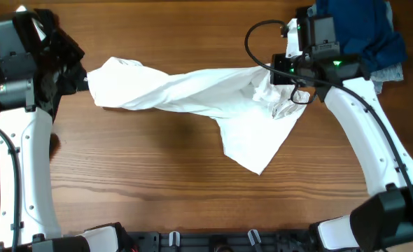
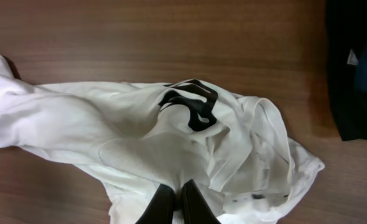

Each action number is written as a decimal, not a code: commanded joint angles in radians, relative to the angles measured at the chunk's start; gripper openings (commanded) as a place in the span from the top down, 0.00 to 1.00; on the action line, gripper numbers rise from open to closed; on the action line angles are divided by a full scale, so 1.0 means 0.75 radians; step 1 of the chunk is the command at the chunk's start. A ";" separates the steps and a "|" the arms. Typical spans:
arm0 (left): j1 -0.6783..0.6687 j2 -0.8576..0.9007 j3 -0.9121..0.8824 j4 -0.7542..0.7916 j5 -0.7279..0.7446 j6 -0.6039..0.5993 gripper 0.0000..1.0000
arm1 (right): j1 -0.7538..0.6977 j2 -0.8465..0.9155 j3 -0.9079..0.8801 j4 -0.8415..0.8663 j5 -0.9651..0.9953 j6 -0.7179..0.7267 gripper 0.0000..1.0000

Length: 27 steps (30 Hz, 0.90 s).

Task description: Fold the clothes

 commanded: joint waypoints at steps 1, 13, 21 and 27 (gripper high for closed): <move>-0.034 0.062 0.011 -0.150 -0.007 0.120 0.96 | 0.004 0.065 -0.009 0.043 0.007 -0.026 0.96; -0.214 0.238 -0.419 -0.140 -0.057 0.223 0.91 | 0.003 0.127 -0.009 0.084 -0.022 -0.026 0.96; -0.213 0.261 -0.695 0.297 -0.258 0.217 0.56 | 0.003 0.127 -0.009 0.090 -0.022 -0.024 0.96; -0.213 0.436 -0.696 0.478 -0.269 0.231 0.61 | 0.002 0.127 -0.009 0.091 -0.022 -0.024 0.96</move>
